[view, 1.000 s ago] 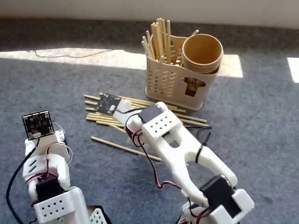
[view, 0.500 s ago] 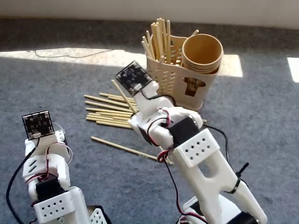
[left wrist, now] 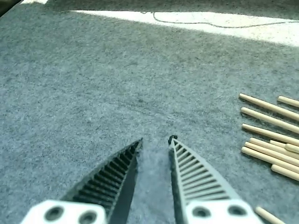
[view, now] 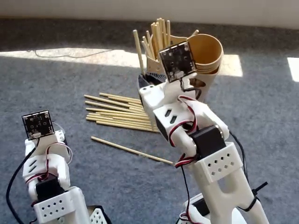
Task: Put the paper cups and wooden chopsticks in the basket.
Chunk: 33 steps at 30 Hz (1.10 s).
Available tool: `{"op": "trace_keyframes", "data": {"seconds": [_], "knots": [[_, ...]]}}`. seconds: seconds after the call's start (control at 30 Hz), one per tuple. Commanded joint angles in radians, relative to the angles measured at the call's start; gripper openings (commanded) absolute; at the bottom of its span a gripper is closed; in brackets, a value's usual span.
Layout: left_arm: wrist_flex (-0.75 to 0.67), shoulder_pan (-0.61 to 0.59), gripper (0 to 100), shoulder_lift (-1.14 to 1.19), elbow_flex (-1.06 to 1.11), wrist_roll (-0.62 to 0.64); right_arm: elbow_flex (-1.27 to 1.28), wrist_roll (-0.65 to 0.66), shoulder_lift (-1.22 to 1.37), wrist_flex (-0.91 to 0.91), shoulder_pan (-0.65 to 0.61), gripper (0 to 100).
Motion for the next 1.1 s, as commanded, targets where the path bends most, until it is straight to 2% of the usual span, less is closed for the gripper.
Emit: {"op": "trace_keyframes", "data": {"seconds": [0.0, 0.1, 0.27, 0.53, 0.8, 1.07], "knots": [[-0.023, -0.007, 11, -0.008, -0.016, 0.006, -0.005, -0.077, -0.044, -0.125, 0.015, 0.6], [-0.023, -0.007, 11, -0.008, -0.016, 0.006, -0.004, -0.107, -0.042, -0.239, 0.030, 0.6], [-0.023, -0.007, 11, -0.008, -0.016, 0.006, -0.001, -0.106, -0.024, -0.473, 0.137, 0.5], [-0.023, -0.007, 11, -0.008, -0.016, 0.006, -0.008, -0.104, 0.136, -0.743, 0.271, 0.5], [-0.023, -0.007, 11, -0.008, -0.016, 0.006, -0.008, -0.104, 0.260, -0.894, 0.323, 0.5], [-0.023, -0.007, 11, -0.008, -0.016, 0.006, -0.002, -0.103, 0.394, -0.908, 0.334, 0.6]]}}
